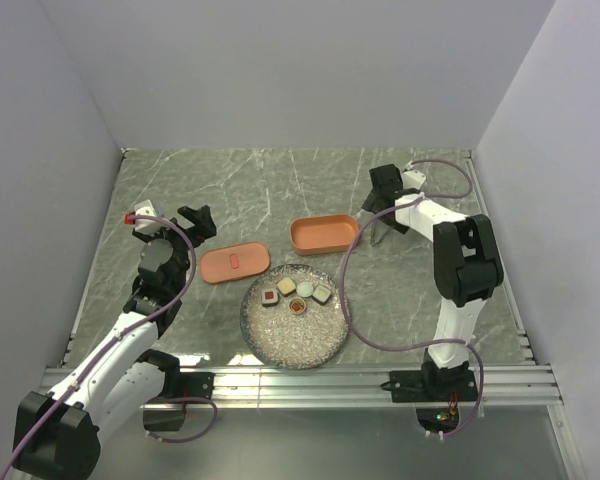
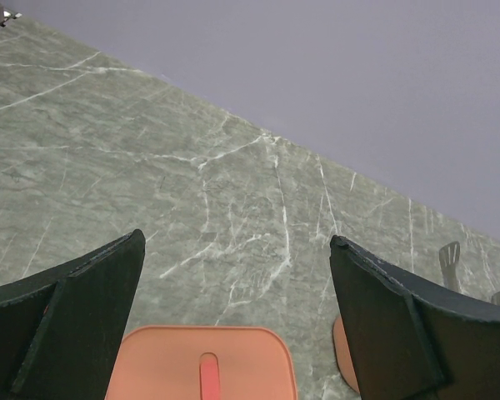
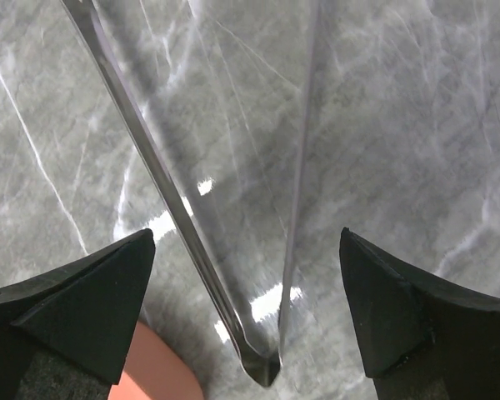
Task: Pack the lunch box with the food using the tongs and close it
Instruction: Grab the clamp with the right arm
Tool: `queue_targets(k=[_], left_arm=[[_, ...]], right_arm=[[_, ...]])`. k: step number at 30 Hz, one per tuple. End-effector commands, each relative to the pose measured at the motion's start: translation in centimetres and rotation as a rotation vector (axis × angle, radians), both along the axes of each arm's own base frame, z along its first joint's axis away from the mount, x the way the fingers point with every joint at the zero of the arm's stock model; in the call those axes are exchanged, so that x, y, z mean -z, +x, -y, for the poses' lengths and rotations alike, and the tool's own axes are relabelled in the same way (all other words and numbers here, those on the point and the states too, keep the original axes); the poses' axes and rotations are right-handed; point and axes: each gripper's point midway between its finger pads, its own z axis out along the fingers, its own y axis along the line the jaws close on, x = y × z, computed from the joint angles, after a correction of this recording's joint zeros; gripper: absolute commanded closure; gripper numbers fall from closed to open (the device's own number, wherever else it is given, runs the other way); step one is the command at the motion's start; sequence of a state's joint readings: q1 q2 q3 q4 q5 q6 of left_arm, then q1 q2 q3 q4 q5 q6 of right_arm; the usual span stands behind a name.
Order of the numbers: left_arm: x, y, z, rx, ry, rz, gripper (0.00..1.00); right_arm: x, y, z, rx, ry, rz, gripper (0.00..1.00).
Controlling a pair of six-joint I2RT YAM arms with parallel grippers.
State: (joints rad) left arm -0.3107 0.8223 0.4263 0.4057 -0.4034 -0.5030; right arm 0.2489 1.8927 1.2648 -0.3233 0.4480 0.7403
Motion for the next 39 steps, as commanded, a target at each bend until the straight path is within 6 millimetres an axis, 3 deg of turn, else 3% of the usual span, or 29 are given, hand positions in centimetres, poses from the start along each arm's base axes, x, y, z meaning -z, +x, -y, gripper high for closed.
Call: queue_targets(k=[1, 9, 30, 35, 36, 37, 39], left_arm=[[-1.1, 0.1, 0.0, 0.004, -0.022, 0.041, 0.01], [-1.3, 0.0, 0.0, 0.004, -0.022, 0.047, 0.01], [-1.7, -0.3, -0.8, -0.005, -0.038, 0.061, 0.01], [-1.9, -0.5, -0.9, -0.003, -0.039, 0.067, 0.01], [-1.8, -0.5, -0.9, -0.003, -0.041, 0.066, 0.01], [-2.0, -0.6, -0.9, -0.001, -0.041, 0.070, 0.00], [-1.9, -0.7, -1.0, -0.003, -0.044, 0.072, 0.01]], right_arm=[[-0.8, 1.5, 0.4, -0.004, -0.021, 0.000, 0.02], [-0.1, 0.9, 1.4, -0.028, -0.010, -0.047, 0.06], [0.8, 1.3, 0.2, -0.173, 0.026, -0.181, 0.10], [1.3, 0.9, -0.6, -0.211, 0.071, -0.198, 0.15], [1.6, 1.0, -0.8, -0.218, 0.079, -0.201, 0.18], [2.1, 0.7, -0.7, -0.213, 0.077, -0.222, 0.29], [2.3, 0.6, -0.7, -0.213, 0.074, -0.234, 0.32]])
